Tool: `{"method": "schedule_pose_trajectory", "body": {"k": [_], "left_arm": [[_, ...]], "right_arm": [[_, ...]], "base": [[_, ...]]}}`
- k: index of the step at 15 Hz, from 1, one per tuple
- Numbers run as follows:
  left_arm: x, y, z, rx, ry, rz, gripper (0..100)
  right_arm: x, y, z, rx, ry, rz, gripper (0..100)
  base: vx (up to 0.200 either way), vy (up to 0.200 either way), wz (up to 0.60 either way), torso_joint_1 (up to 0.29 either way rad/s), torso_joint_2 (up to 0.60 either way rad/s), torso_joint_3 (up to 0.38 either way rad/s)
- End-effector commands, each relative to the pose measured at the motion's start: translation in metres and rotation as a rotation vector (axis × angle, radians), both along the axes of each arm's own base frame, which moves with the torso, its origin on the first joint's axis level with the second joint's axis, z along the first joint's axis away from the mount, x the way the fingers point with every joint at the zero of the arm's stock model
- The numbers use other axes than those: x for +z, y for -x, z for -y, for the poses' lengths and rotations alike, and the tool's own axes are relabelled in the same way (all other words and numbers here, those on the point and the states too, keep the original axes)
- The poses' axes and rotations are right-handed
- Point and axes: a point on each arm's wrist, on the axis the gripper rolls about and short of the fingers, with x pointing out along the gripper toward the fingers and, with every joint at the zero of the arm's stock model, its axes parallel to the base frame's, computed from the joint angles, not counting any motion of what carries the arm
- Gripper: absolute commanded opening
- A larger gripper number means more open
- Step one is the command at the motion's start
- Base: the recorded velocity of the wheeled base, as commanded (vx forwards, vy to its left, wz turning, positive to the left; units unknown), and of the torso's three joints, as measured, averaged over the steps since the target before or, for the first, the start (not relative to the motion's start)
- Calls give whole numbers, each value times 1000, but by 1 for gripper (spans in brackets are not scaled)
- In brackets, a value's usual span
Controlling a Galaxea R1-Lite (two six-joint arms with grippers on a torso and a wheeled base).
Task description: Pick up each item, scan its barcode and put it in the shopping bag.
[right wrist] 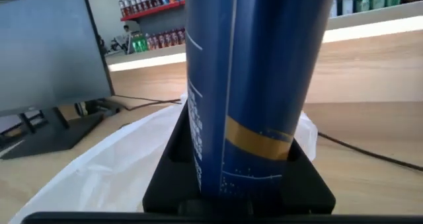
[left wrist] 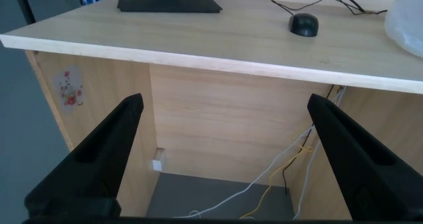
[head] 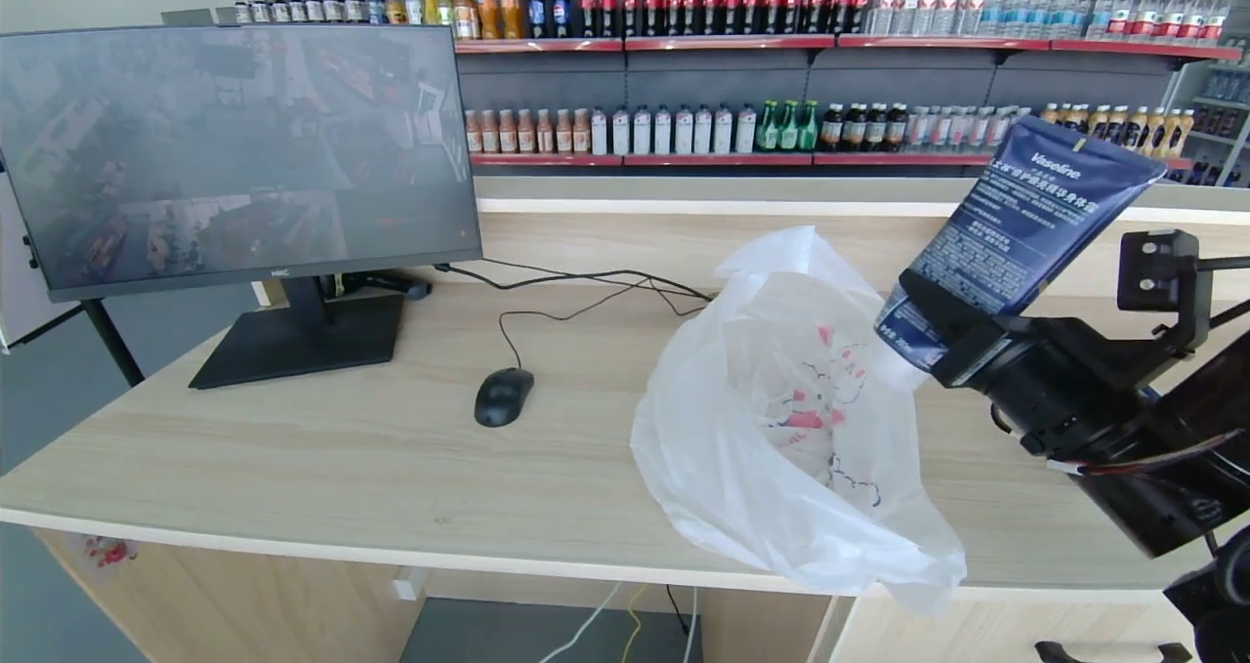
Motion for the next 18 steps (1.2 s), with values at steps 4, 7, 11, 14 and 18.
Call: {"method": "schedule_pose_trajectory", "body": {"k": [4,7,11,14,18], "left_arm": [[0,0,0,1,-3,1,100],[0,0,0,1,-3,-1,100],[0,0,0,1,-5,-1,100],[0,0,0,1,-8,2,100],[0,0,0,1,-6,5,100]], "right_arm": [[5,-15,-31,227,-302,-82,0],[0,-25,-45,312,-469,-167,0],[-15,-20,-64,439,-579,-311,0],[-24,-12,-69,497,-635,-416,0],[-33,-17,-58,489,-647,-460,0]], "base": [[0,0,0,0,0,0],[0,0,0,0,0,0],[0,0,0,0,0,0],[0,0,0,0,0,0],[0,0,0,0,0,0]]}}
